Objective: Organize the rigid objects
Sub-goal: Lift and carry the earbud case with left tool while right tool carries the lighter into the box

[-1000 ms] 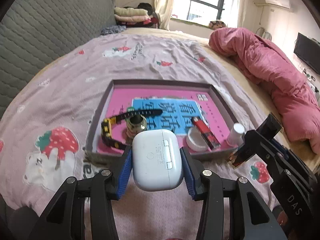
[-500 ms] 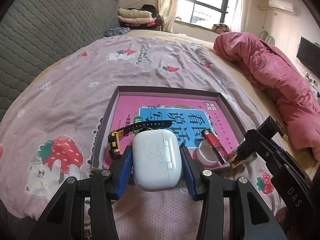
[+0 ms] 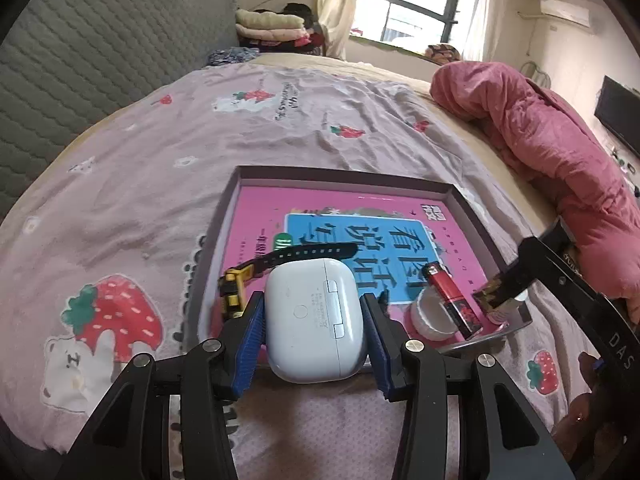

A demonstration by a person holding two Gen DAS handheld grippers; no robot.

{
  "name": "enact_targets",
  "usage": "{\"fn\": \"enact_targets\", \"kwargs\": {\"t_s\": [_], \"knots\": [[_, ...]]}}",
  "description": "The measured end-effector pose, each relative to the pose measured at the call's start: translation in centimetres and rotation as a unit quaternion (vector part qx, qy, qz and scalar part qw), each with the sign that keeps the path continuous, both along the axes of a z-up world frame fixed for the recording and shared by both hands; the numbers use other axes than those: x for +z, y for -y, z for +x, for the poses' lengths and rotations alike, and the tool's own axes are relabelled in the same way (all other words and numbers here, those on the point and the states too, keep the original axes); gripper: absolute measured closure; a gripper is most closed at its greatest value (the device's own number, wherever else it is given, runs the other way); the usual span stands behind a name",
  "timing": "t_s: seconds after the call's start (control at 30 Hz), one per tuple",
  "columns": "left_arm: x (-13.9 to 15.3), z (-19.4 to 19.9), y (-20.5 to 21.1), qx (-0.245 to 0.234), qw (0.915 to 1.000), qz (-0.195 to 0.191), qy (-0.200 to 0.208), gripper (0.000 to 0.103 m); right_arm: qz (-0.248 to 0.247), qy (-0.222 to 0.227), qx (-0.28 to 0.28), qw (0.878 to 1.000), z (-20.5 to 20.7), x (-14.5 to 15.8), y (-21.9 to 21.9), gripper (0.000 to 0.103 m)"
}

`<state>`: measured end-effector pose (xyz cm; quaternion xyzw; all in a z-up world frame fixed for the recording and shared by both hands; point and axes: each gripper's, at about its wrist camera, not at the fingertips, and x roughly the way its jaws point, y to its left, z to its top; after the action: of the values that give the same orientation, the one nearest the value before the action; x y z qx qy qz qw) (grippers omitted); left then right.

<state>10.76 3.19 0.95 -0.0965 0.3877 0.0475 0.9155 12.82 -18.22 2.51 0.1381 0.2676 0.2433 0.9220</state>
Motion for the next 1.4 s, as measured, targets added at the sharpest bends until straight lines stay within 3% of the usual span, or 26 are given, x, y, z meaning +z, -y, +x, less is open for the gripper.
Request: {"fn": "enact_targets", "kwargs": {"t_s": [0.87,1.4], "knots": [[-3.8,3.2,1.4,-0.023,0.9989,-0.006,-0.039,0.055,0.003,-0.013,0.053,0.999,1.3,-2.2,-2.3,0.078],[-4.5,3.6,1.6,-0.029,0.9986,-0.003,-0.044,0.055,-0.01,-0.02,0.064,0.998,1.6,-3.2,-3.0,0.078]]}}
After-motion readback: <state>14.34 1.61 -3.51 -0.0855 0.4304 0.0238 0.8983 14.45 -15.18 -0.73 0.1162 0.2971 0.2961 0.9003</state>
